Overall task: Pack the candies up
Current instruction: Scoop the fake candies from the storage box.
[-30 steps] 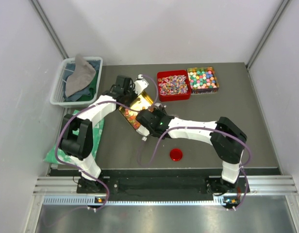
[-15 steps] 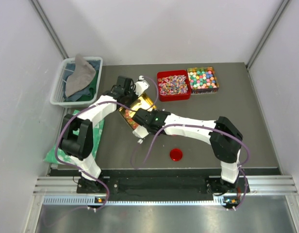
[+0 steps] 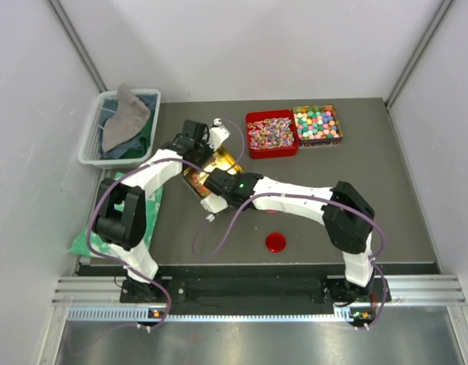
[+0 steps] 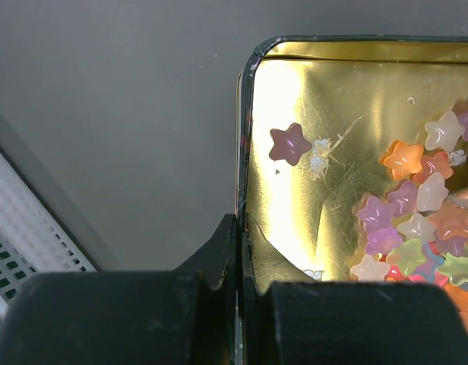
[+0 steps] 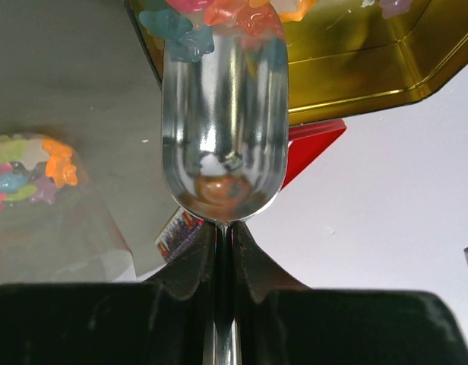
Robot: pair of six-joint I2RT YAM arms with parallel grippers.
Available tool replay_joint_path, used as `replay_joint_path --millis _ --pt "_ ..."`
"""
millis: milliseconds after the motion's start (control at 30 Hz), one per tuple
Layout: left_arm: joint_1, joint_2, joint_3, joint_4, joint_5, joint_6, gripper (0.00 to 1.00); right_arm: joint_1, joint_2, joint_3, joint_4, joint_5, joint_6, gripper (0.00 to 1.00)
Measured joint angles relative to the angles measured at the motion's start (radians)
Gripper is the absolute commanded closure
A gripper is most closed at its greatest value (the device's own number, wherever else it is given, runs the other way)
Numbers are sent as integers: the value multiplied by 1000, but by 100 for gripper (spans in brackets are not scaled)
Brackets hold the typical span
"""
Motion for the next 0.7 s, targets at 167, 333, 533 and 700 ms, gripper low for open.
replay_joint_path --millis 167,333,533,700 --pt "3 0 0 0 -28 -6 100 -1 9 3 31 -9 29 100" --pt "9 0 0 3 -43 -6 100 -2 -15 -97 176 20 -45 100" --pt "10 0 0 5 -50 -5 100 -12 -4 -51 135 -18 -36 100" --pt "10 0 -4 17 -47 -5 100 -28 13 15 75 -150 13 100"
